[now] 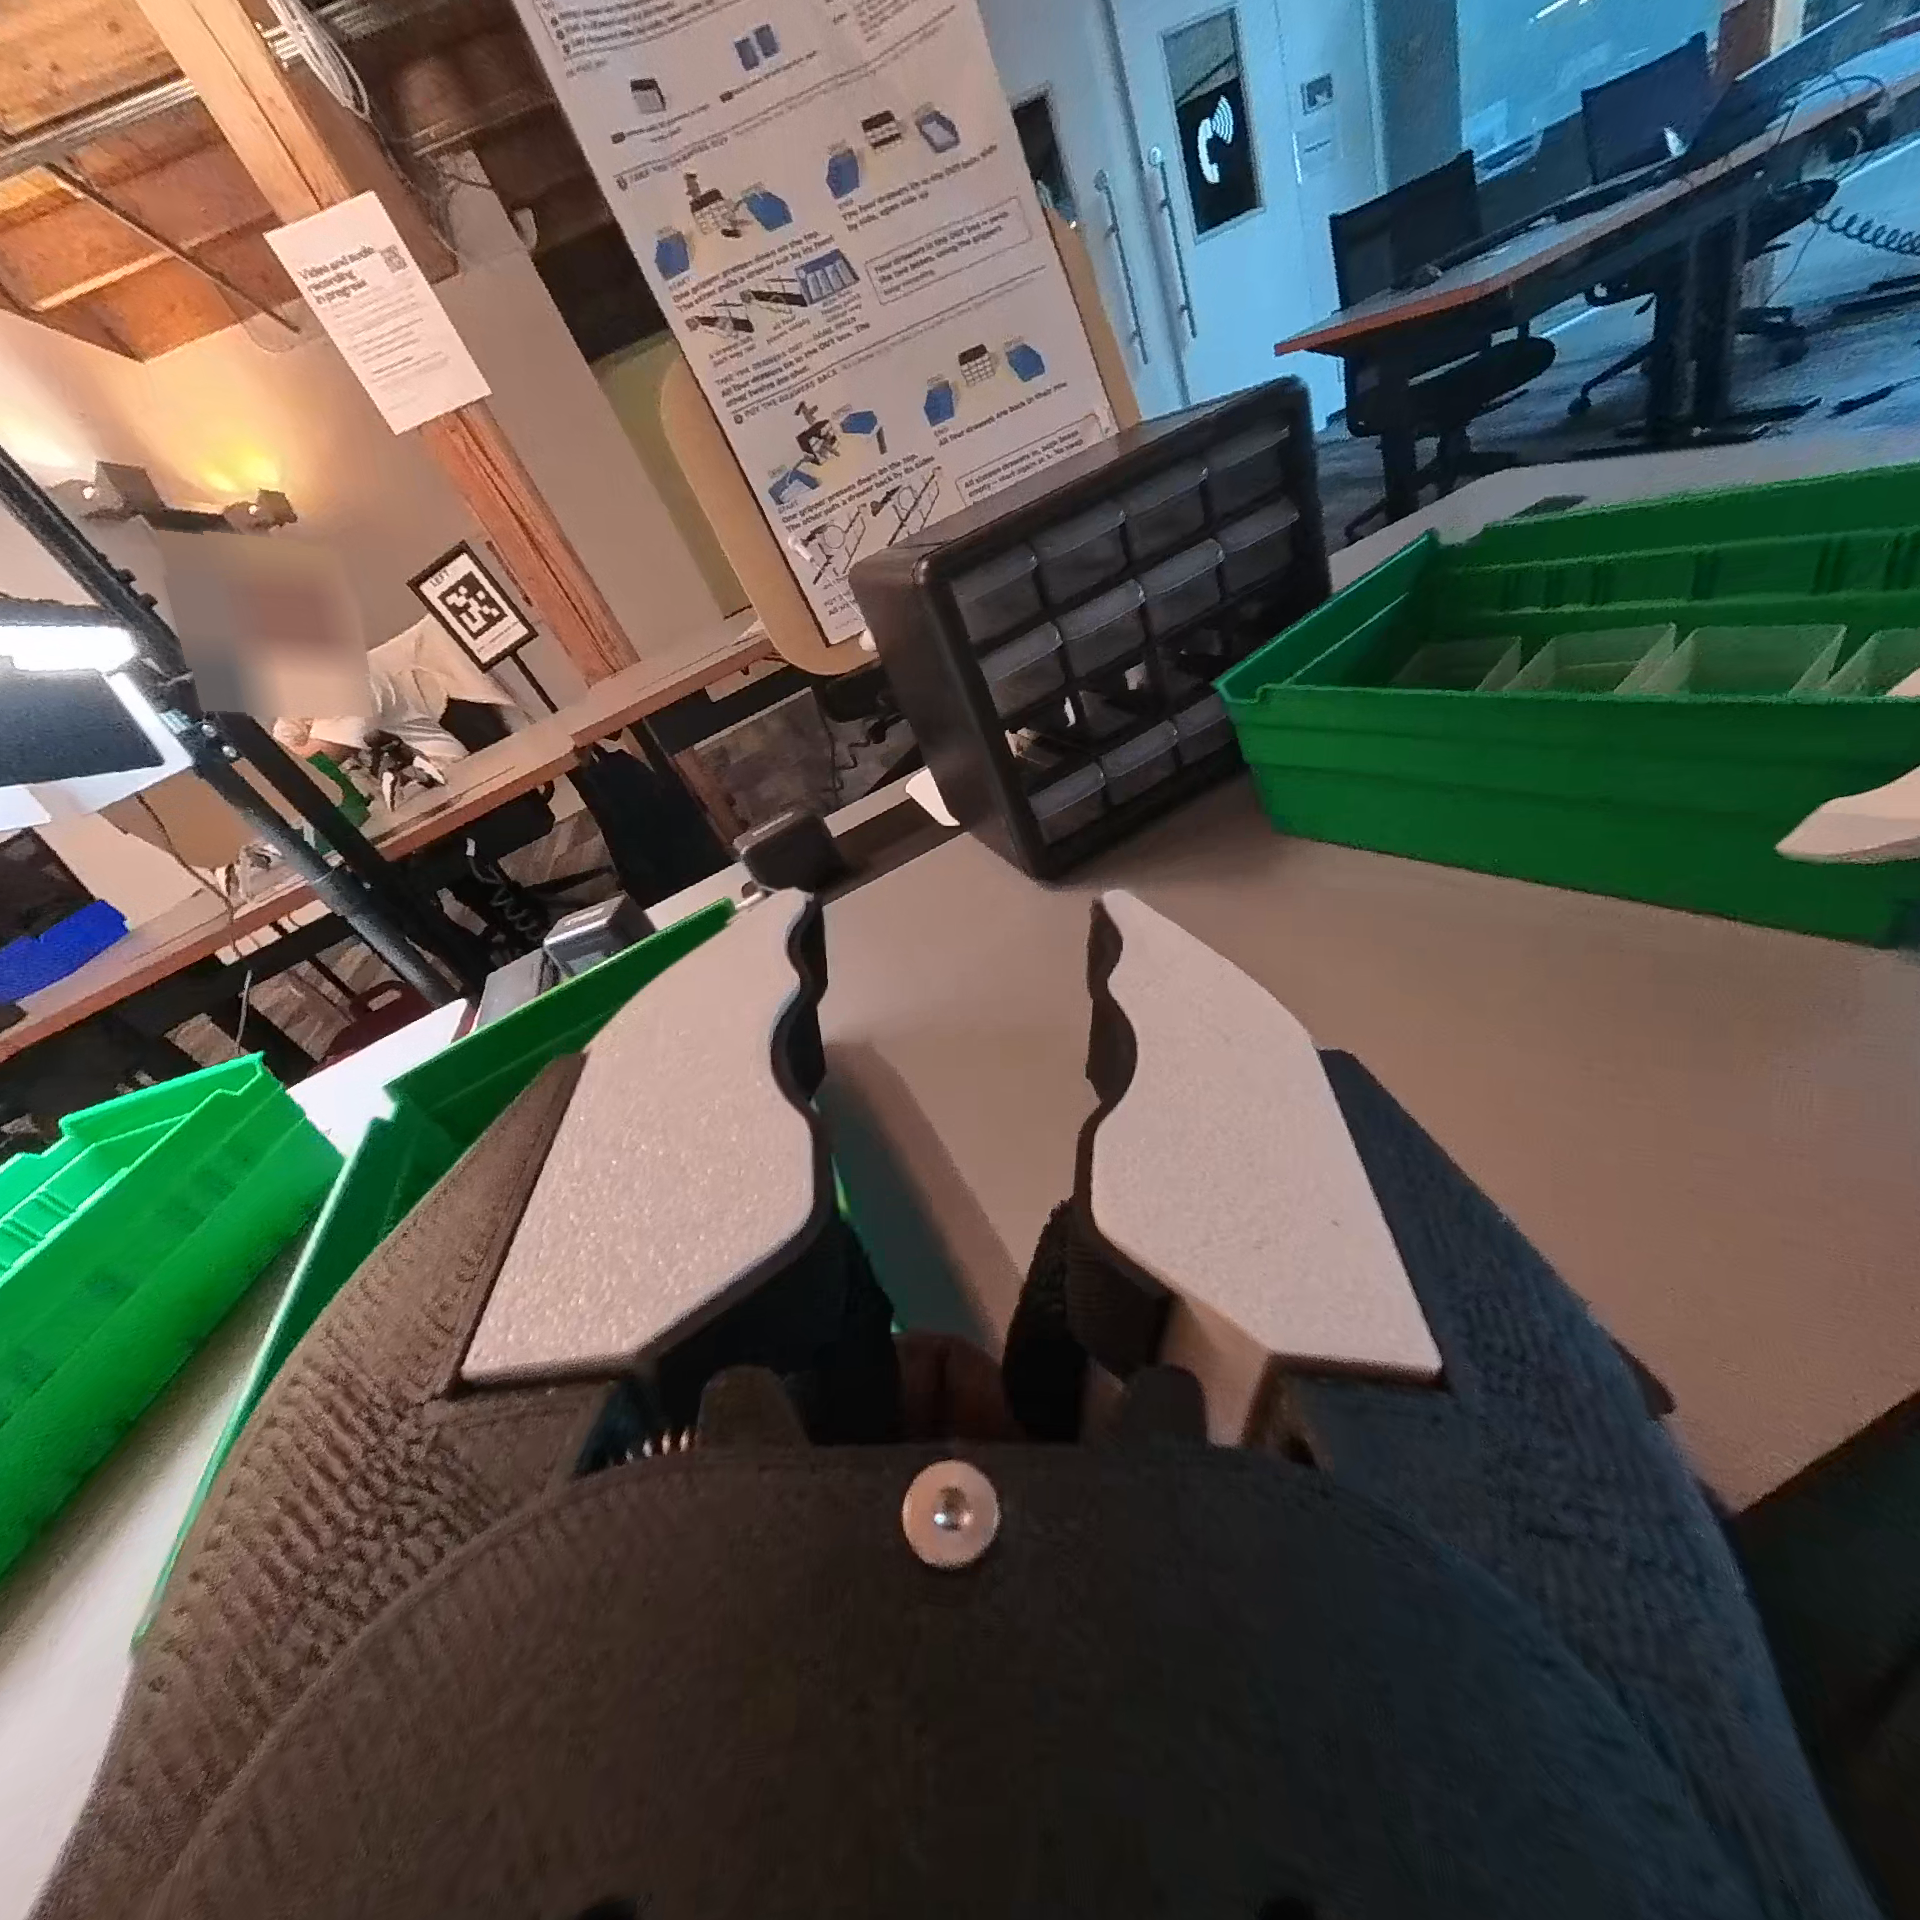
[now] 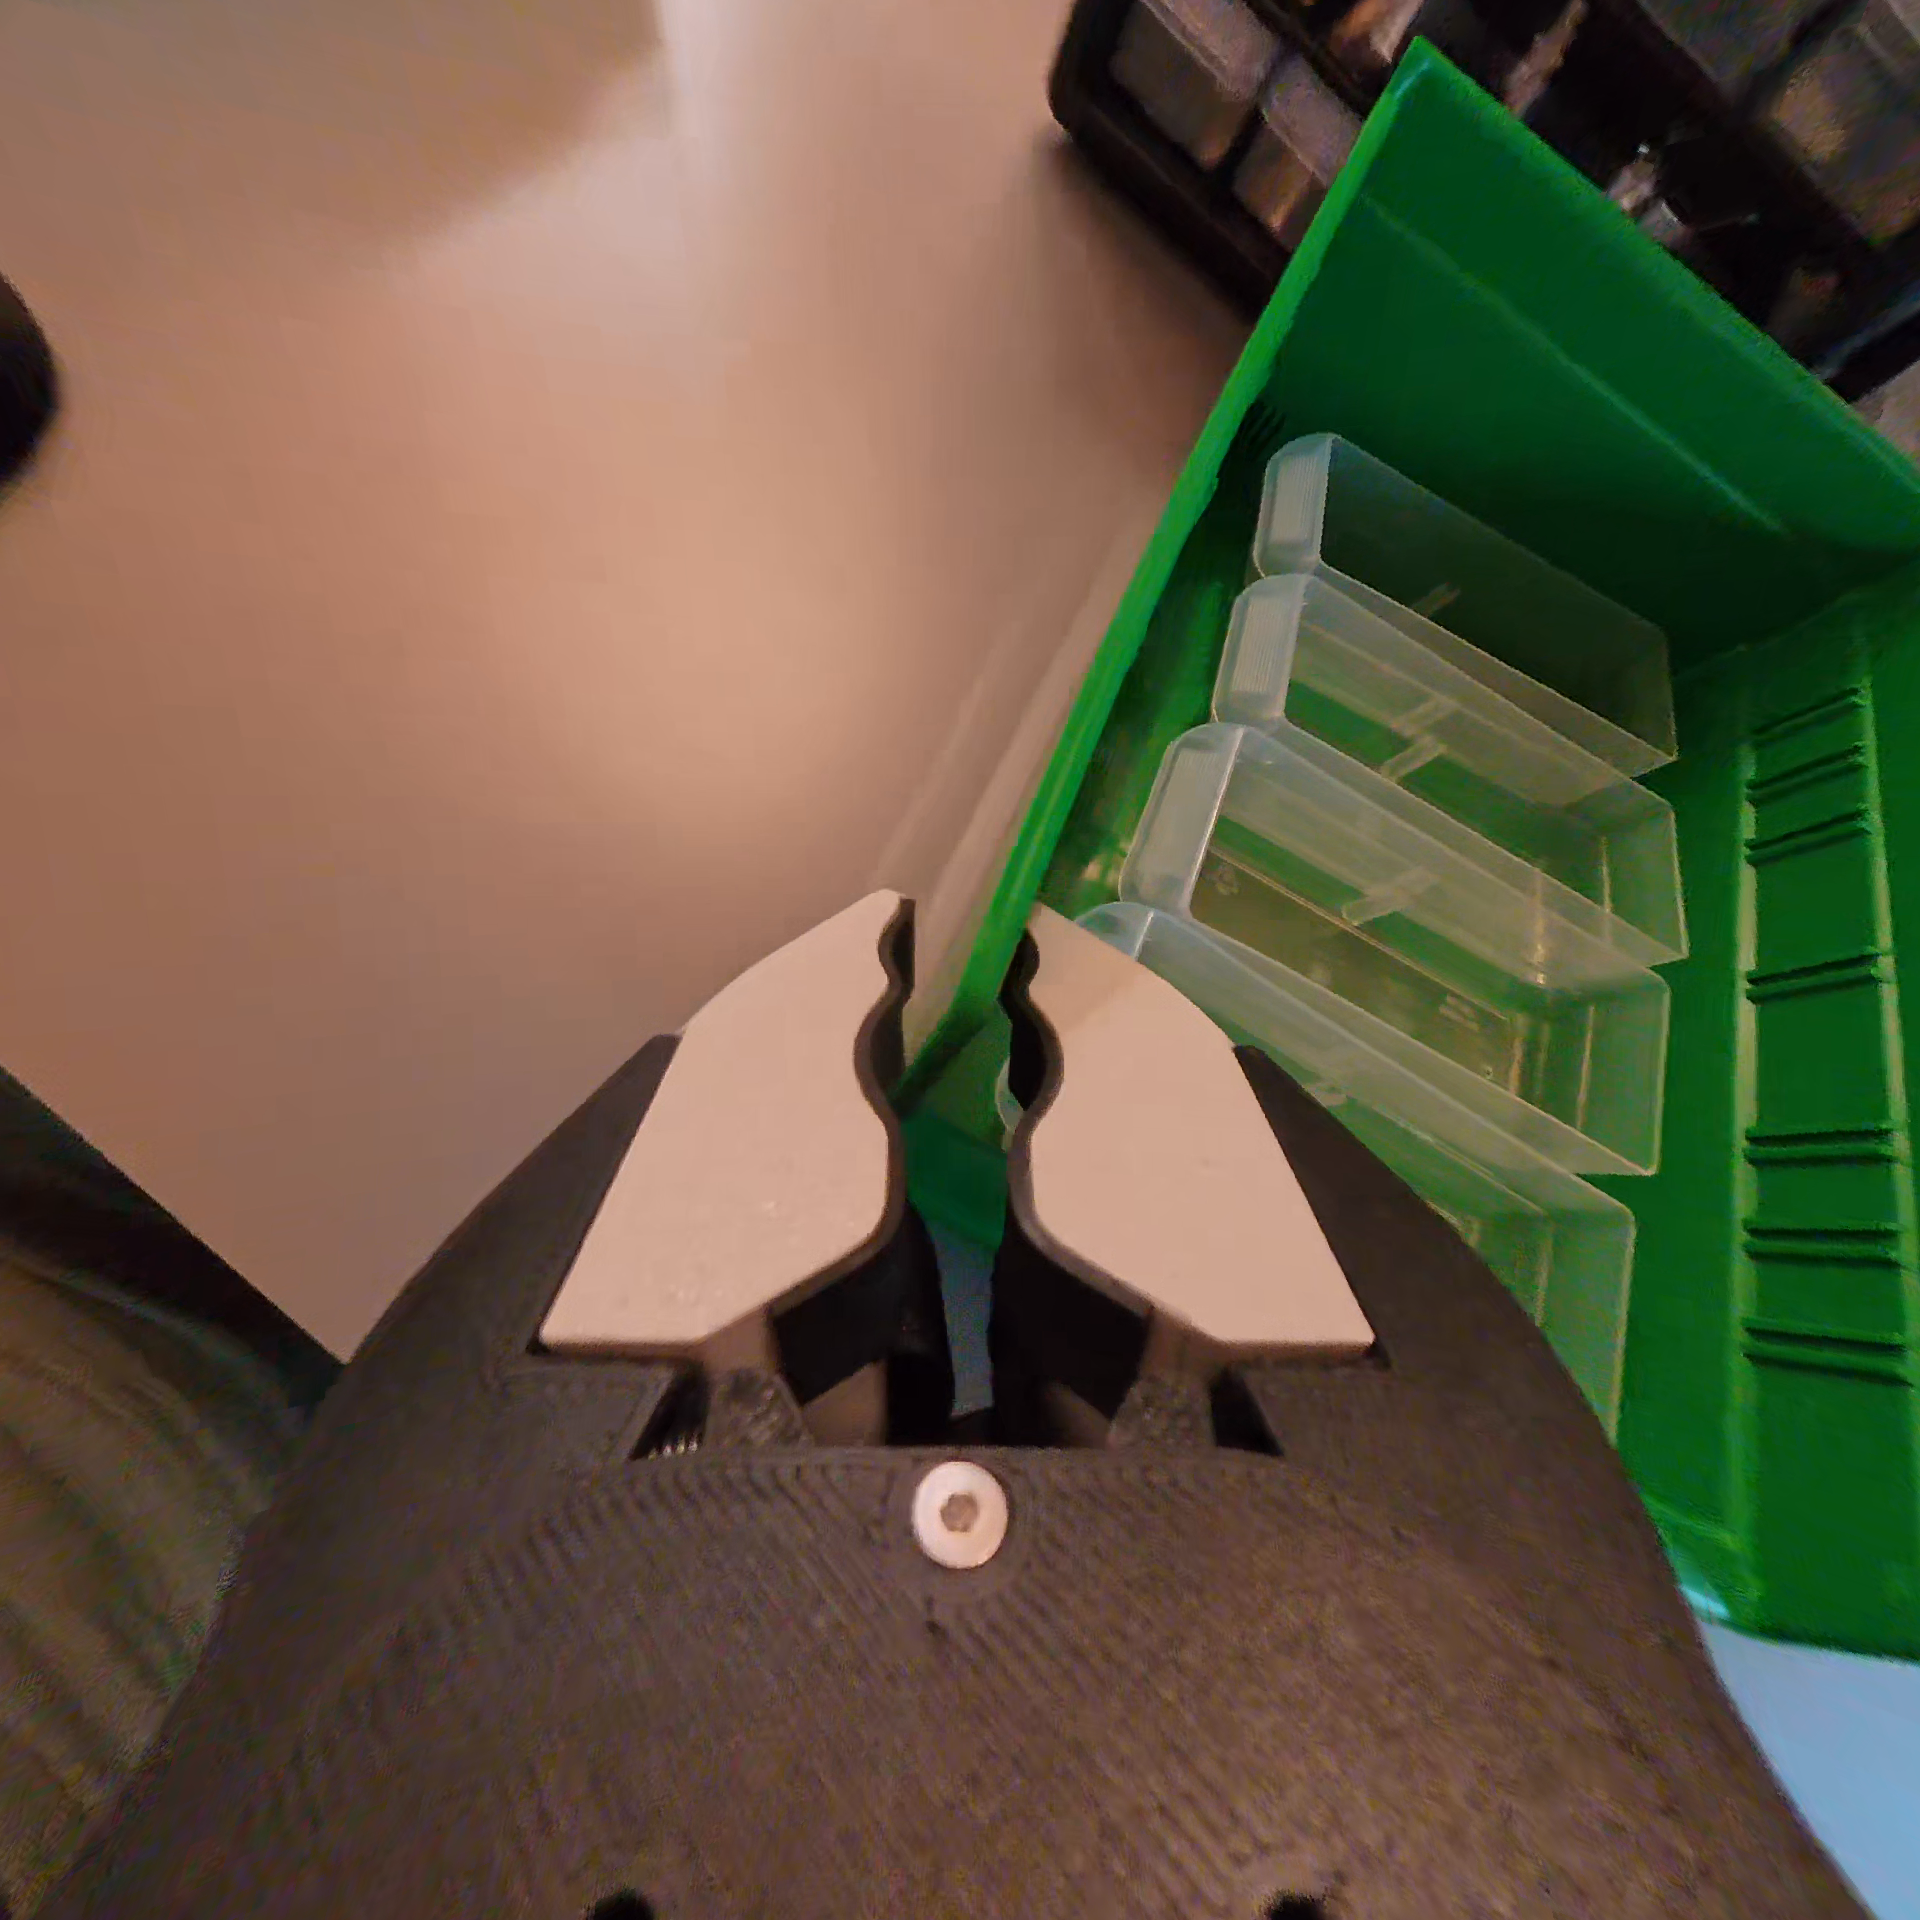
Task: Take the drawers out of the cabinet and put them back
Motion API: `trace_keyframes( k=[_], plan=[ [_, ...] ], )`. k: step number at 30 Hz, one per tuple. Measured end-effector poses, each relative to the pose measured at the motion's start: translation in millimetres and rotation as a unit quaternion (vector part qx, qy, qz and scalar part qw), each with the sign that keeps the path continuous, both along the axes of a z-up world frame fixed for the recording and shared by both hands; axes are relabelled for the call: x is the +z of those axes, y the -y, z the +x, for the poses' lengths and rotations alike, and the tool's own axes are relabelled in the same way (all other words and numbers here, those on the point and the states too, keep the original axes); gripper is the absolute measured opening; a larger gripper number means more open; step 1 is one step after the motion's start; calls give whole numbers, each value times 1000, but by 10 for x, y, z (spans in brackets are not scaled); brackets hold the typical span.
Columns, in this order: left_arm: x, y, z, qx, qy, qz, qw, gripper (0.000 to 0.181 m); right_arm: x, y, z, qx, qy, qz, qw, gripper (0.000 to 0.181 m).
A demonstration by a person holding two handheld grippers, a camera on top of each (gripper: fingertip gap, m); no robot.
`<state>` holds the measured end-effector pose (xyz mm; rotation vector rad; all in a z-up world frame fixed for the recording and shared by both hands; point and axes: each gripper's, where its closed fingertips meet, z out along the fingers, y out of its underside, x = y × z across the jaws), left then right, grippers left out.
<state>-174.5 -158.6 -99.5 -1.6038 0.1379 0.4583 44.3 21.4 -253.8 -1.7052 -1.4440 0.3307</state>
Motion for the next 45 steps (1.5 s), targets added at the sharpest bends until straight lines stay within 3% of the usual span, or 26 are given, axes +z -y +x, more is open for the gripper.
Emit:
trace_keyframes(
  k=[9, 16, 20, 24, 28, 32, 45],
  plan=[
    [-58, 47, -113, 5, 1, 1, 1000, 48, 6, 522, -610, 65, -4, 15, 998, 14],
    [-34, 93, -158, 8, -4, 4, 1000, 48, 8, 846, -602, 218, 15, 51, 974, 13],
    [-18, 128, -177, 6, -12, 1, 1000, 48, 4, 738, -378, 288, 18, 55, 956, 10],
    [-28, 152, -210, 7, -19, -3, 1000, 48, -12, 546, -83, 318, 15, 5, 948, 8],
    [-32, 162, -243, 9, -17, -2, 1000, 48, -22, 423, 95, 394, 30, -34, 918, 5],
    [-29, 178, -272, 12, -20, -5, 1000, 48, -30, 357, 4, 458, 53, -17, 887, 6],
    [-82, 290, -406, 9, -33, -10, 999, 49, -30, 267, -742, 530, 58, -25, 846, 6]
  ],
)
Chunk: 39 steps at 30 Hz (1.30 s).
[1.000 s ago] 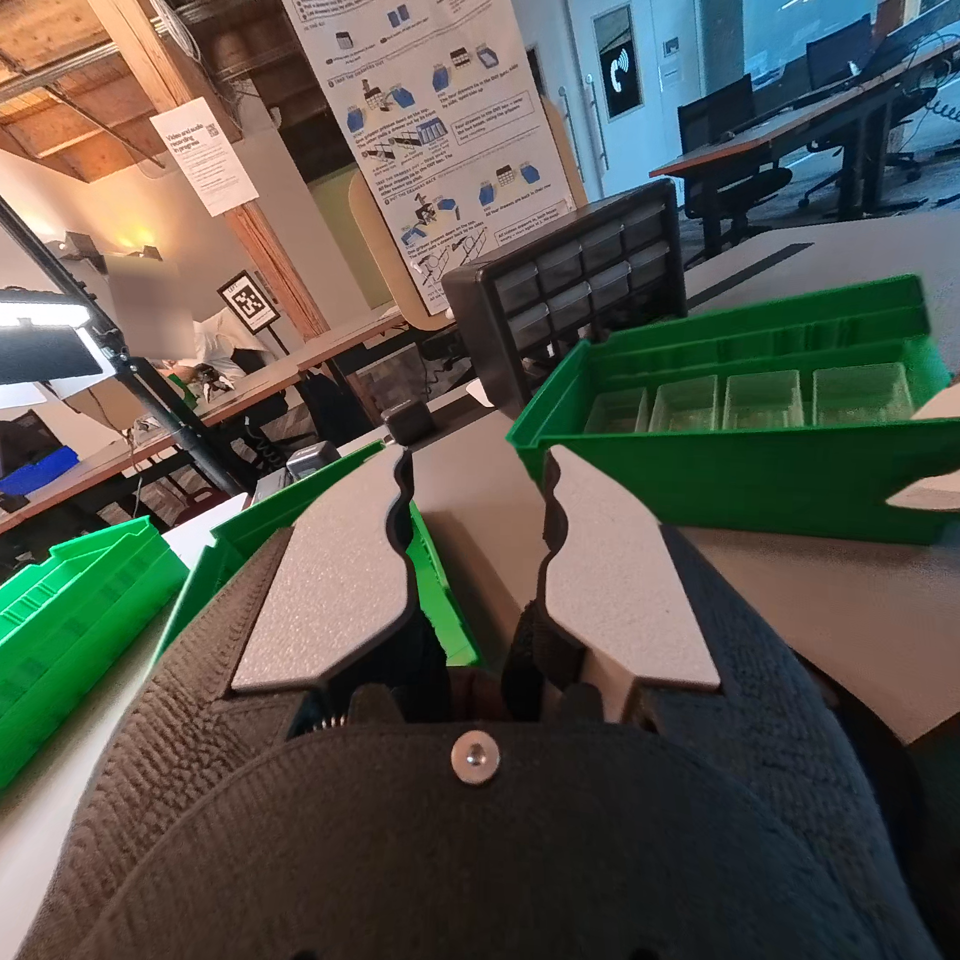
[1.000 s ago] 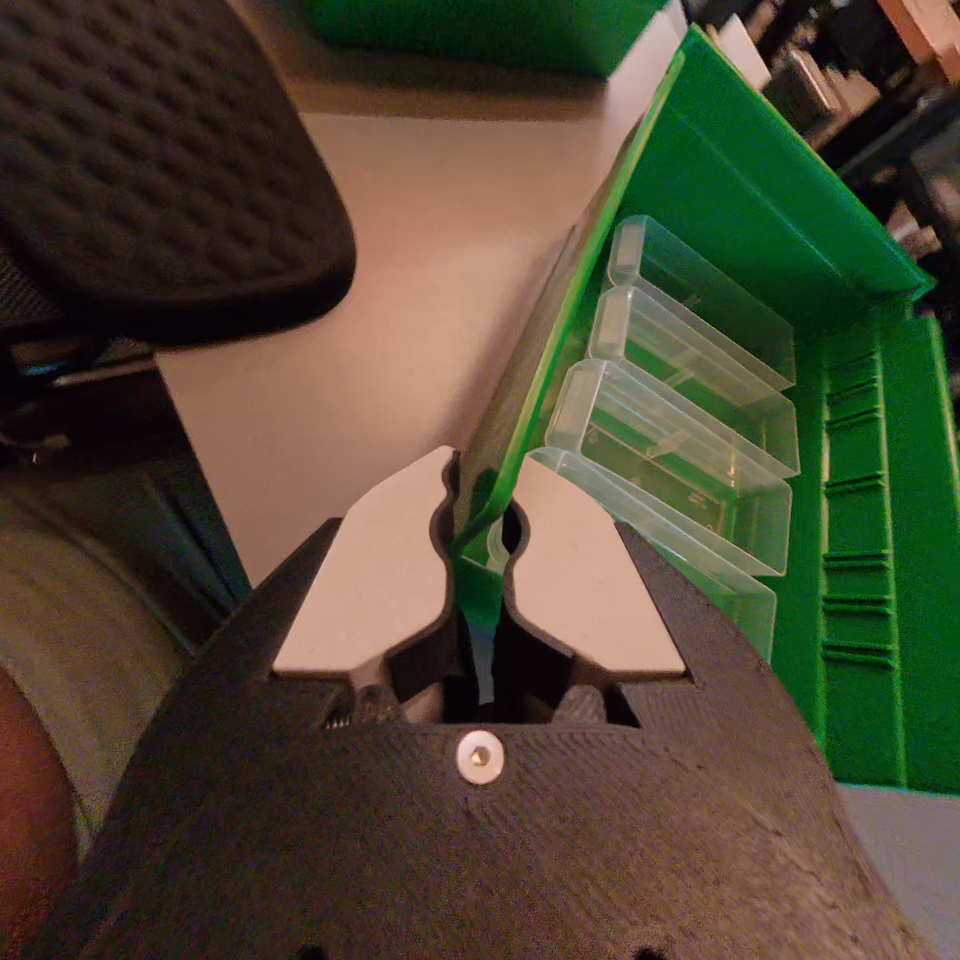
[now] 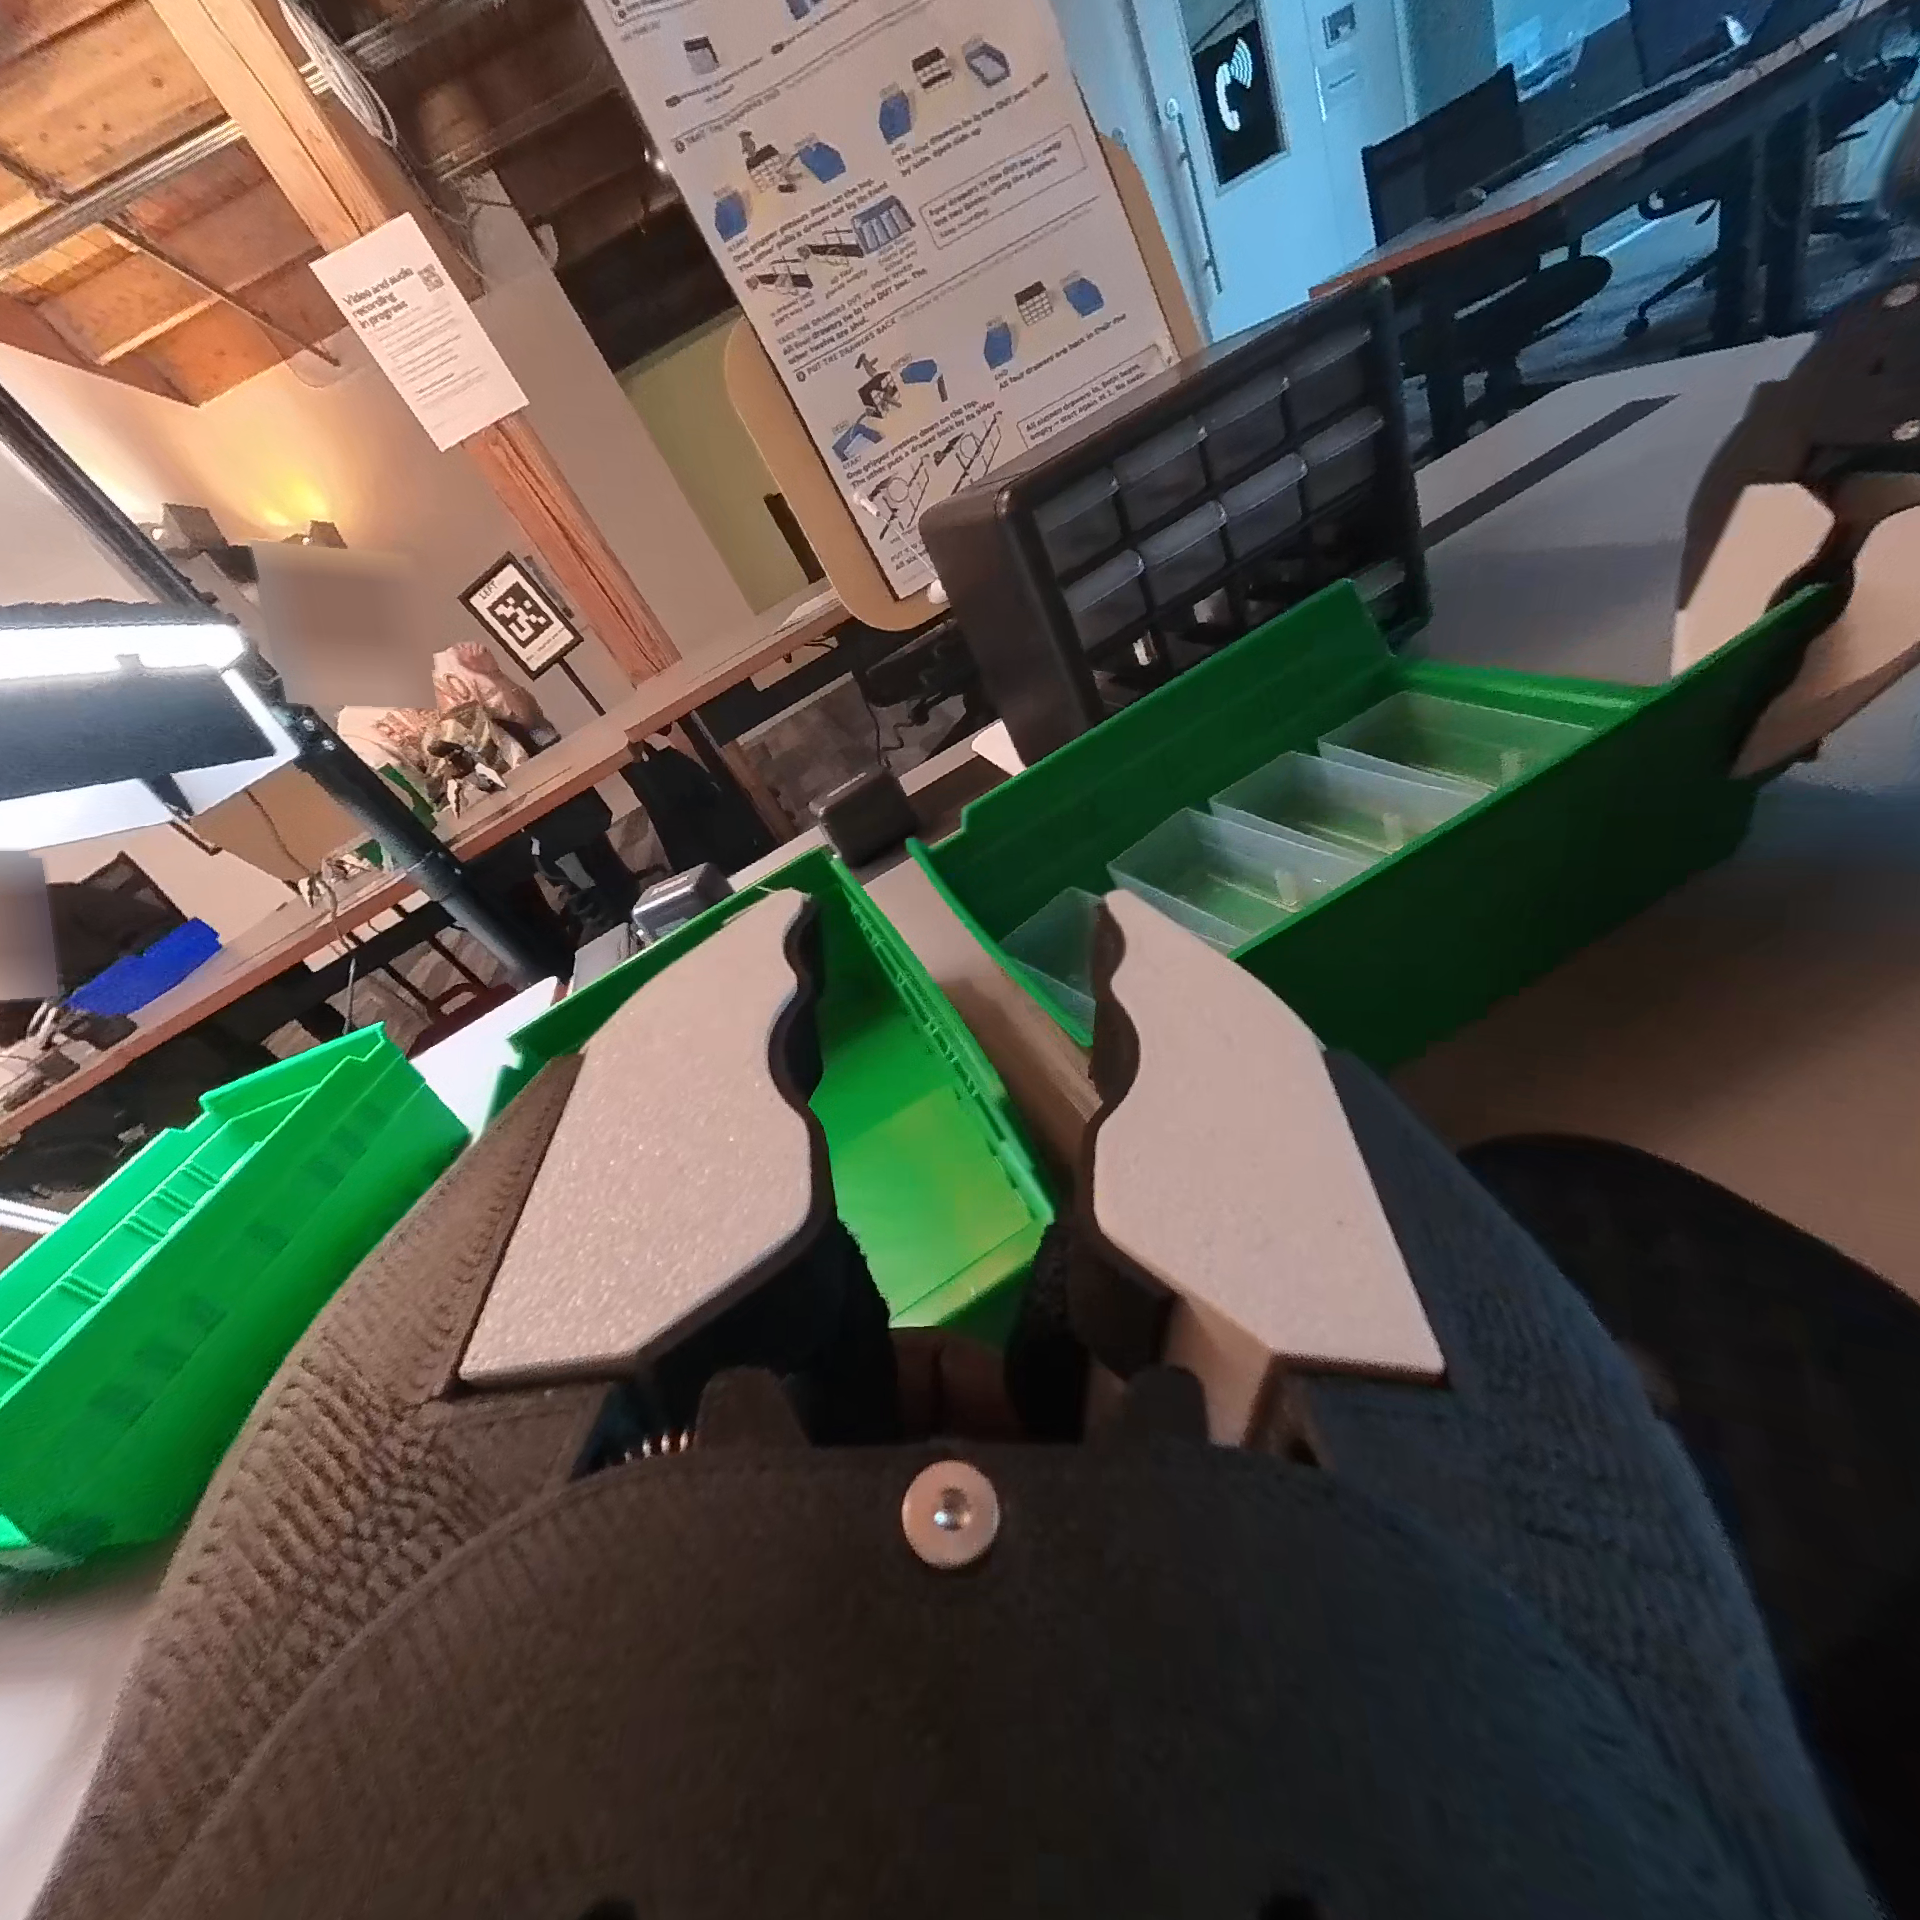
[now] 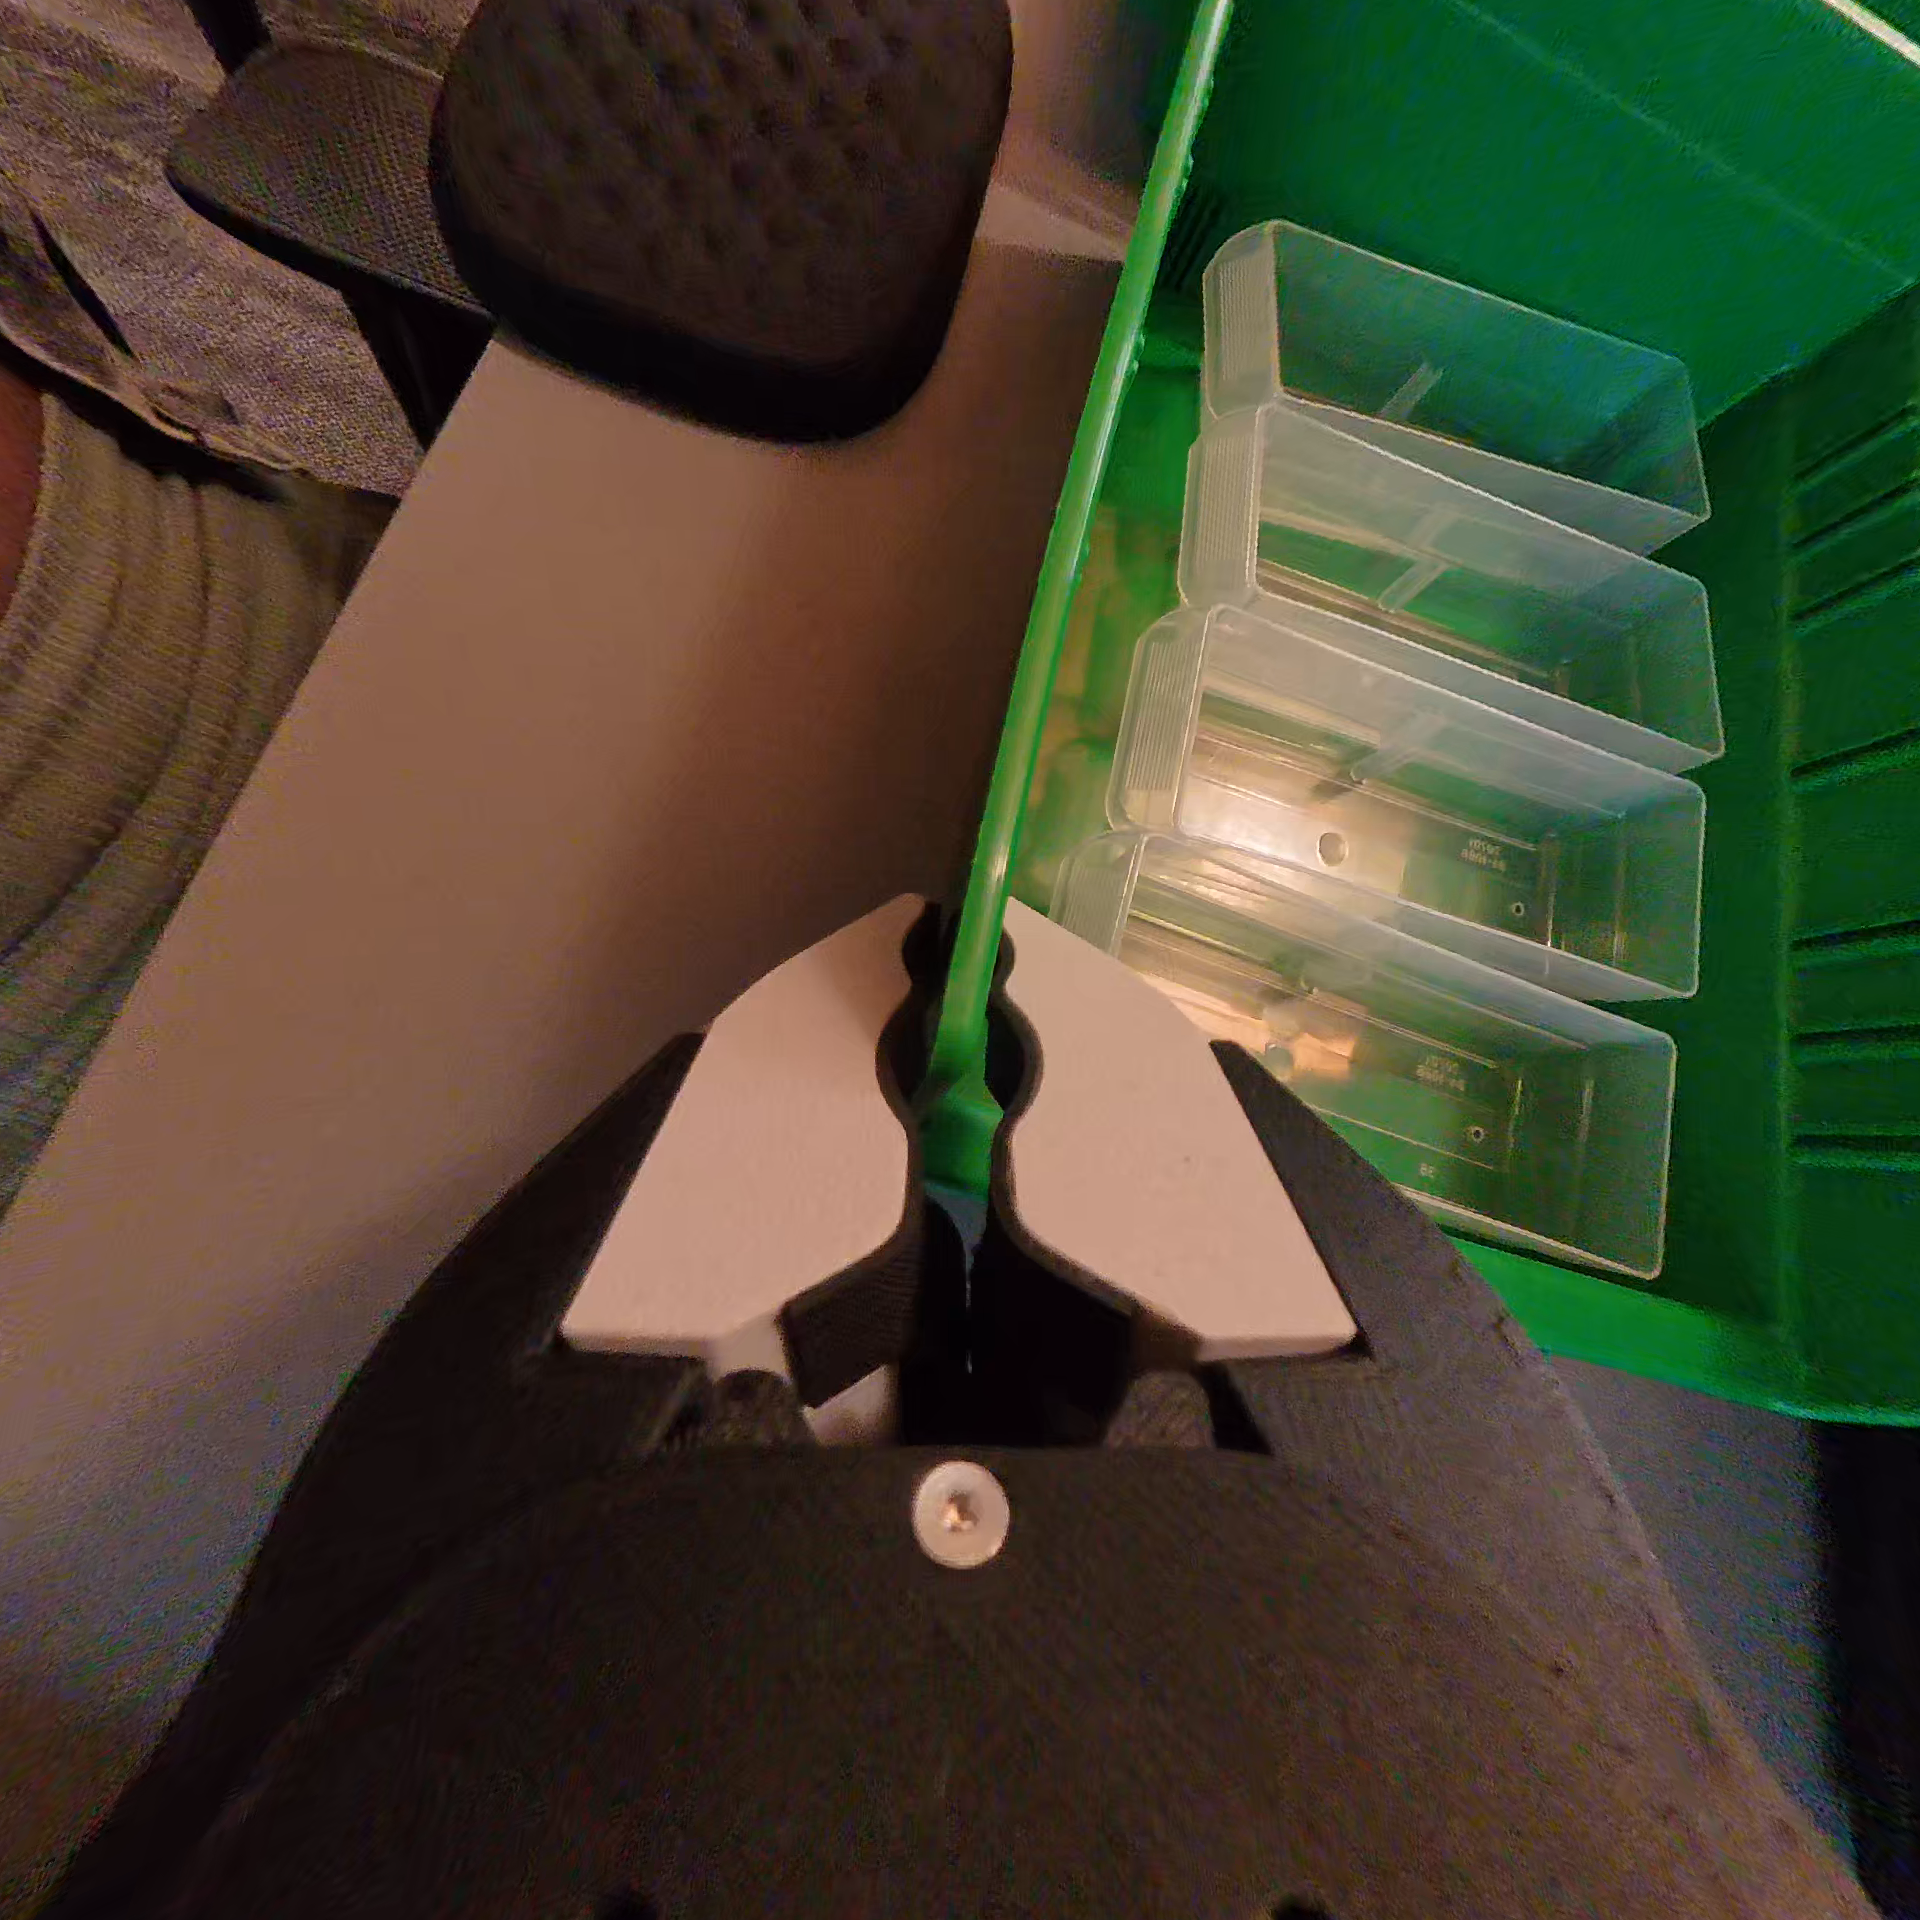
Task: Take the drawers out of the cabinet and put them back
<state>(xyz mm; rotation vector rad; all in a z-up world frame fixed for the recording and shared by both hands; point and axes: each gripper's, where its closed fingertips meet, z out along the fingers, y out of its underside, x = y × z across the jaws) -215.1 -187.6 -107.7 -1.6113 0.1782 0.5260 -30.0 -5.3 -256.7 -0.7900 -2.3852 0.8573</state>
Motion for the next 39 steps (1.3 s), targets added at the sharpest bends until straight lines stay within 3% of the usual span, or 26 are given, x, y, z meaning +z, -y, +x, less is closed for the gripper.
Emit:
trace_keyframes(
  k=[6, 10, 12, 15, 18, 21, 25, 29, 34, 39],
  plan=[
    [-71, 131, -173, 15, 3, -18, 1000, 57, 3, 18, -272, 16, 1, -5, 1000, 6],
    [-195, 201, -375, 33, 34, -31, 998, 80, 9, 19, -325, -2, -4, -10, 1000, 7],
    [-339, 217, -490, 44, 45, -54, 997, 91, 75, 45, -271, -31, -8, -36, 999, 47],
    [-562, 205, -619, 34, 42, -91, 994, 93, 346, 220, -12, -75, -12, -142, 987, 104],
    [-699, 143, -709, -29, 22, -139, 990, 92, 615, 361, 407, -105, -49, -230, 966, 124],
    [-872, 98, -811, -92, 14, -223, 970, 91, 796, 292, 839, -143, -141, -251, 947, 143],
    [-1245, 124, -934, -145, 16, -378, 914, 84, 945, -69, 1360, -215, -280, -214, 911, 142],
    [-1467, 130, -1008, -174, 38, -468, 866, 71, 1020, -401, 1792, -267, -374, -245, 854, 140],
    [-1653, 140, -1038, -196, 24, -519, 831, 64, 965, -536, 1997, -281, -422, -293, 810, 133],
    [-1830, 138, -1112, -199, 22, -540, 818, 51, 993, -596, 2040, -289, -435, -308, 795, 126]
  ],
)
